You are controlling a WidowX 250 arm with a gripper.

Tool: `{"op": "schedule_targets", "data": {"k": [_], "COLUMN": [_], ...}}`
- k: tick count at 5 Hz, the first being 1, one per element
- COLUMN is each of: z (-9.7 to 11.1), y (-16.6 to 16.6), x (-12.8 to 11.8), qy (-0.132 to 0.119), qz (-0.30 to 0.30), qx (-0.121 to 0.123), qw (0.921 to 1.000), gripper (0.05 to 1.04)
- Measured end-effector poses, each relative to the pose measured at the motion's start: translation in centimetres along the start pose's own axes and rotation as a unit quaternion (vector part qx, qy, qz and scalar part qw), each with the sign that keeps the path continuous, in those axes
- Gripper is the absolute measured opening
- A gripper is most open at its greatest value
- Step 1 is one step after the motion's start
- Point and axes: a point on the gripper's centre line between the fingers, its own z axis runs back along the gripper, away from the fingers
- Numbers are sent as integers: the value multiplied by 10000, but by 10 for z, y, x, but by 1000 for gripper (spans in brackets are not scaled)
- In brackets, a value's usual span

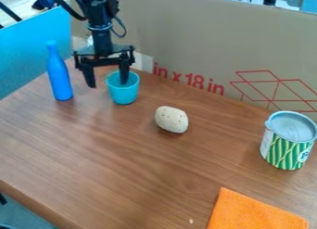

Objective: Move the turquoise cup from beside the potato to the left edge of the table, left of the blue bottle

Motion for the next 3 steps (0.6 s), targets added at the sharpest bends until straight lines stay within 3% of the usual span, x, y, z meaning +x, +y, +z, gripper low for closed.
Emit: {"op": "schedule_targets", "data": {"k": [1, 2, 3], "z": [-15, -15, -16], "y": [3, 3, 3], "x": [-3, -5, -7], "qy": [155, 204, 282], "qz": [-25, -9, -76], "qx": [183, 205, 199], "qw": [9997, 9996, 9994], "gripper": [742, 442, 210]}}
